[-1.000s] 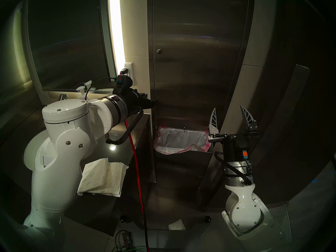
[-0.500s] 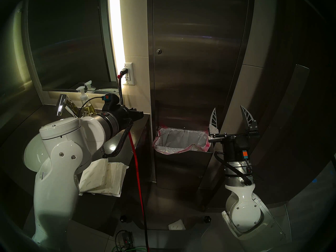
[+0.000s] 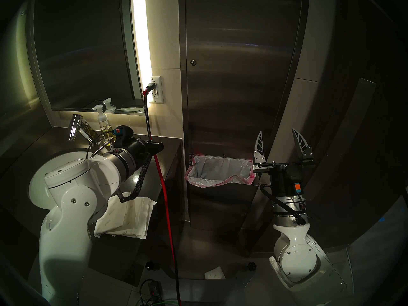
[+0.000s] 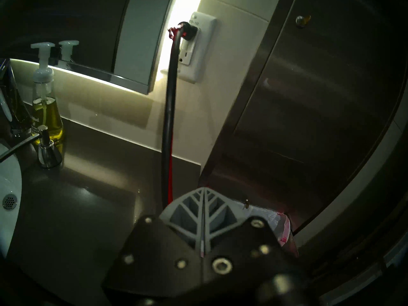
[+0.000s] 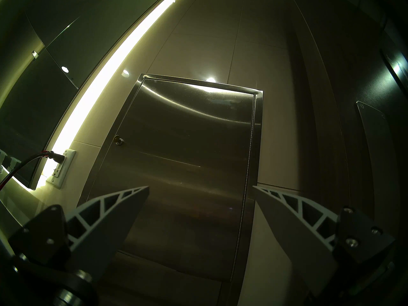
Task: Twist key and close towel dispenser
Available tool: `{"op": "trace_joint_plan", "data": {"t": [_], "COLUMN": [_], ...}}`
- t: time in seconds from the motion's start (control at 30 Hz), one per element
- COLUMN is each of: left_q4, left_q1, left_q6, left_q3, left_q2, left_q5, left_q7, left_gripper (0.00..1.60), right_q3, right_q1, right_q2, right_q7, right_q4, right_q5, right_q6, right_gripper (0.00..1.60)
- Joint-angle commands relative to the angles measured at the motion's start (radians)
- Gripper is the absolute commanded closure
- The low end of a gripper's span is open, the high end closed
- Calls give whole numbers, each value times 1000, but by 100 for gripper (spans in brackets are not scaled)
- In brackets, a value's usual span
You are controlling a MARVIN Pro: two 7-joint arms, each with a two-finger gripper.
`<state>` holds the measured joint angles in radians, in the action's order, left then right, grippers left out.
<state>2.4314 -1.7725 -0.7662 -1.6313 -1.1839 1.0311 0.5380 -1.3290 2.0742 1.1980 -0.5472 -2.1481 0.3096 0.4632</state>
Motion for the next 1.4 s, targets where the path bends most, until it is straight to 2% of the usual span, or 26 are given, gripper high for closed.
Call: {"op": "trace_joint_plan", "data": {"t": [0.0, 0.07, 0.17, 0.3, 0.7, 1.1, 1.13, 1.37], "left_q4": [12, 12, 12, 12, 12, 12, 12, 12], "left_q1": [-13, -43, -60, -90, -149, -207, -210, -238], "left_q6": [84, 120, 133, 170, 308, 426, 432, 483], "left_q3": [-13, 9, 30, 51, 32, 34, 34, 33], "left_q2": [25, 28, 28, 48, 86, 81, 82, 83], "left_q5": [-43, -60, -64, -110, -259, -312, -315, -336], "left_q7": [-77, -117, -137, -162, -194, -244, -246, -265], "left_gripper": [160, 160, 160, 160, 160, 160, 96, 96], "right_q3": [-1, -1, -1, 0, 1, 2, 3, 3], "right_q1": [-5, -5, -5, -5, -6, -6, -7, -7], "right_q2": [1, 0, -1, -1, -4, -6, -6, -8], "right_q7": [0, -1, -1, -2, -4, -7, -7, -8], "right_q4": [-13, -13, -13, -13, -13, -13, -13, -13], "right_q5": [1, 1, 1, 1, 0, 0, 0, 0], "right_q6": [-2, -2, -2, -2, -3, -4, -4, -4], "right_gripper": [0, 0, 0, 0, 0, 0, 0, 0]}}
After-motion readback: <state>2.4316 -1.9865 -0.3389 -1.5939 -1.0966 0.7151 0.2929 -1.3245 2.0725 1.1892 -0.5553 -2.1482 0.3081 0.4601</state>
